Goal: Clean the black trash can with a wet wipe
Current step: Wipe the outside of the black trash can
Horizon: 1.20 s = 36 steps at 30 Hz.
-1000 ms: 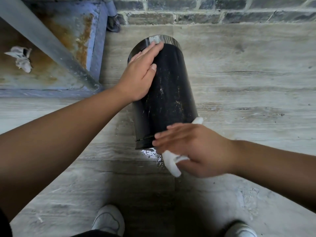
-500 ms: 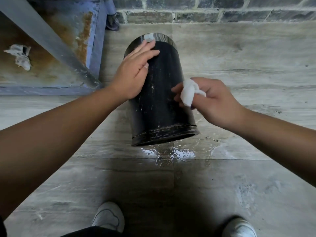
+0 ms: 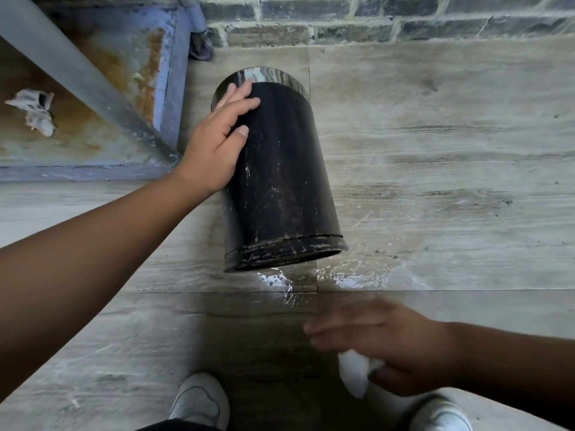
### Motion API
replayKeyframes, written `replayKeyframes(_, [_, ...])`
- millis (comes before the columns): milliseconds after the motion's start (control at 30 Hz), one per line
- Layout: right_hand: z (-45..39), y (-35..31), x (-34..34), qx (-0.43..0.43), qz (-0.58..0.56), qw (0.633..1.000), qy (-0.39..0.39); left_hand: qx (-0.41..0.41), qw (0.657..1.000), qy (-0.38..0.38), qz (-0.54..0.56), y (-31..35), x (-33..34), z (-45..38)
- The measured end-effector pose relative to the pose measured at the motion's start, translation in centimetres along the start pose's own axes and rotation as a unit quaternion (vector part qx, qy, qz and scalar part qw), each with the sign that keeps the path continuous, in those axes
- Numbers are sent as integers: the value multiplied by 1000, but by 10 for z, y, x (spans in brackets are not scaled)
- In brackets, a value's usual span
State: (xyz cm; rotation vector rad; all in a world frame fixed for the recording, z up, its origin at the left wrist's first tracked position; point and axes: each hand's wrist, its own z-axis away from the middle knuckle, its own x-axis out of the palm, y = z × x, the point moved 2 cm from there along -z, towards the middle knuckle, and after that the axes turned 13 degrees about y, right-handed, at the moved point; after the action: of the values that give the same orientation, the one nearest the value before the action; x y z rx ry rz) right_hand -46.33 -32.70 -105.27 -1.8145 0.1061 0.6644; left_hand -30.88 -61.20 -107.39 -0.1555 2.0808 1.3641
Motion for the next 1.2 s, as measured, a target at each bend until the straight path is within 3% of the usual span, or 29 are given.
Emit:
replayKeyframes(100, [-10, 11, -16, 85, -11, 982, 166, -2, 999, -20, -29, 10, 1, 3])
replayKeyframes(200, [-33, 28, -32, 235, -154, 909, 308, 44, 985, -85, -142, 25, 6, 7])
replayKeyframes(300, [-46, 42, -33, 320, -213, 841, 381, 76, 961, -146, -223, 44, 10, 8])
replayKeyframes(367, [-45, 48, -29, 348, -250, 811, 398, 151, 930, -188, -276, 57, 15, 14])
replayKeyframes(500, [-33, 53, -32, 357, -250, 813, 385, 266, 889, -211, -308, 74, 20, 53])
replayKeyframes(800, [-72, 58, -22, 352, -140, 868, 321, 251, 922, -193, -223, 58, 3, 87])
replayKeyframes(867, [-70, 47, -6, 299, -75, 905, 293, 245, 926, -189, -215, 53, -1, 90])
replayKeyframes(967, [-52, 27, 12, 167, 26, 968, 183, 231, 934, -183, -200, 42, -13, 95])
replayKeyframes(1100, [-49, 5, 19, 57, 100, 992, 54, 224, 940, -182, -179, 30, -25, 102])
replayKeyframes(1200, [-46, -11, 28, -57, 48, 996, -42, 203, 952, -174, -152, 25, -33, 104])
